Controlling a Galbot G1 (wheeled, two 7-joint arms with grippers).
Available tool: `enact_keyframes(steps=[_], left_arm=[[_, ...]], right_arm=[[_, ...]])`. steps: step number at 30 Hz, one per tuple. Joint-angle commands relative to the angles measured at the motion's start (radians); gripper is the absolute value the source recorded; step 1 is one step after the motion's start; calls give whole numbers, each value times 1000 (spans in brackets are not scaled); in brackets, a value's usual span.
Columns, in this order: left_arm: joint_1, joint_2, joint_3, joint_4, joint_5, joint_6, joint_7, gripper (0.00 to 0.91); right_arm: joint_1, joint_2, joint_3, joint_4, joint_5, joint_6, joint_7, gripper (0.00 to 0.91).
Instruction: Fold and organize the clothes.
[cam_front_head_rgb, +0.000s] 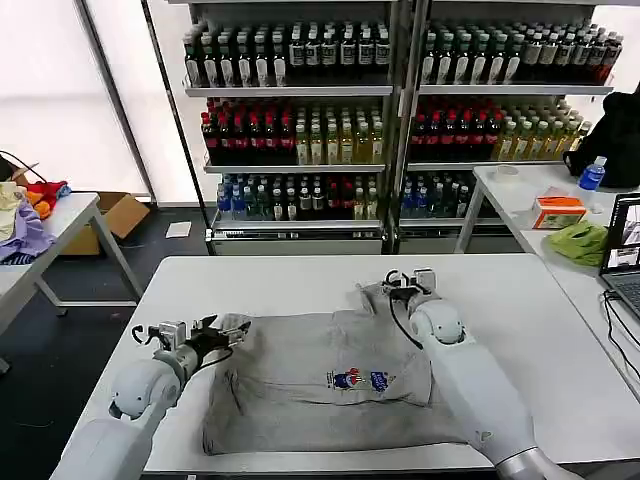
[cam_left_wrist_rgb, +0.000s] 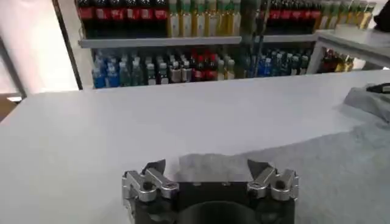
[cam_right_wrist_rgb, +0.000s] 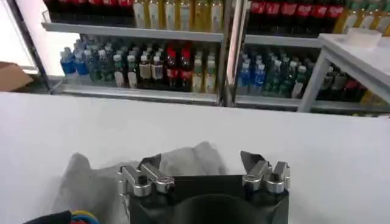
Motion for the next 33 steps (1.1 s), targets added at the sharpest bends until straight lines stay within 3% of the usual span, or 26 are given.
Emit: enact_keyframes(steps=[1,8,11,12,13,14,15,16,17,18,19,33], left_arm=[[-5,0,4,18,15,0,0,907],[-33,-20,25,61,32,-1,3,907],[-43,-24,35,80,43,-1,4,826],[-45,-24,39,87,45,-1,5,675],[-50,-23,42,91,50,-1,7,242],[-53,-23,45,95,51,-1,7,131],[-55,-23,46,96,51,-1,7,30],[-55,-24,46,97,51,-1,7,10],[-55,-24,48,97,51,-1,7,10],[-53,-24,50,95,54,-1,8,10],[-51,-24,51,94,56,-1,8,10],[-10,-33,49,55,95,-3,5,10]], right_arm=[[4,8,-1,-13,-4,0,-1,907],[-15,17,13,-17,-4,0,1,907],[-20,17,22,-20,-2,0,-1,907],[-20,16,23,-21,-1,0,-2,907],[-20,15,25,-22,0,0,-3,907],[-20,15,26,-24,1,0,-3,907],[-19,15,28,-26,2,0,-4,816],[-20,15,29,-27,5,0,-4,705],[-22,17,33,-28,8,0,-4,534],[-26,19,37,-28,11,0,-4,131],[-29,20,38,-28,11,0,-5,0],[-102,28,86,34,56,15,-17,0]])
